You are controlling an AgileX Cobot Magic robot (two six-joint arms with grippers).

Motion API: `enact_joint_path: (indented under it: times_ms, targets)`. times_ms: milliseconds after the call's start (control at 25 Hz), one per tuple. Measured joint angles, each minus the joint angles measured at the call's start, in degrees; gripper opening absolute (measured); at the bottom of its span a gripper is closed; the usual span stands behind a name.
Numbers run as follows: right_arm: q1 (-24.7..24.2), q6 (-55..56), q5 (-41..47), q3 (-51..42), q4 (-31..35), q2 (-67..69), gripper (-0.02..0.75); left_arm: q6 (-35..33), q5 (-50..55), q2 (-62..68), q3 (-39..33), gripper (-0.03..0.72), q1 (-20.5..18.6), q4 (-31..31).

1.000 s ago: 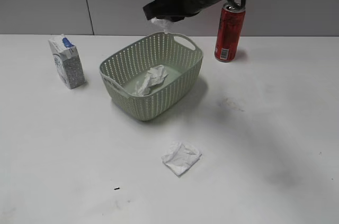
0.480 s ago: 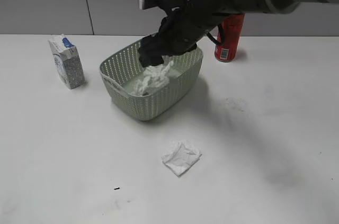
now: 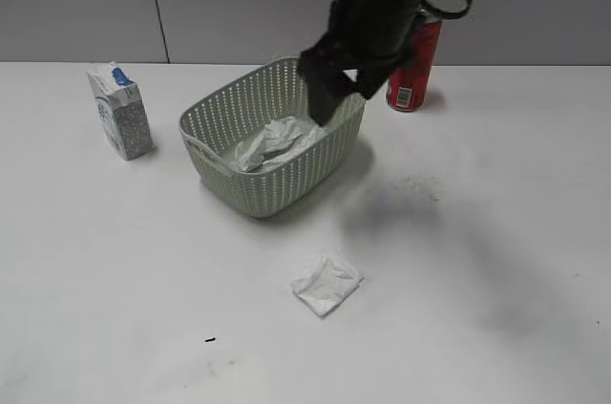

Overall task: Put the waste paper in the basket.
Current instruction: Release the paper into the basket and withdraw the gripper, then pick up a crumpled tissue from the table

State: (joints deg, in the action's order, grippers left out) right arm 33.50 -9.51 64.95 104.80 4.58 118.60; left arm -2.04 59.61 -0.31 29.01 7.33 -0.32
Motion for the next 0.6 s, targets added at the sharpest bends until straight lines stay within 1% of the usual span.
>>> enact_joint_path:
  times_ms: [80,200,400,520,600]
  targets:
    - [-1.54,1.04,2.26,-1.37,-4.58,-1.30,0.560,-0.06,0.00,0.73,0.11,0.580,0.00,-0.29]
    - [-5.99,1.28,2.91,-5.58,-5.96,-5.03,0.549,-1.68,-0.98,4.46,0.69,0.580,0.00,-3.47]
    - [-17.89,1.51,3.05,-15.51,-4.58,-13.78,0.547,-9.64,-8.51,15.43,2.26,0.580,0.00,-12.56]
    - [-25.99,1.51,1.78,-23.59,-3.68,-20.41,0.547,-14.39,-11.82,25.47,4.12,0.580,0.00,-15.64]
    - [-30.39,1.51,-0.66,-29.88,-1.87,-25.78,0.547,-17.54,-13.59,32.31,6.33,0.580,0.00,-16.91]
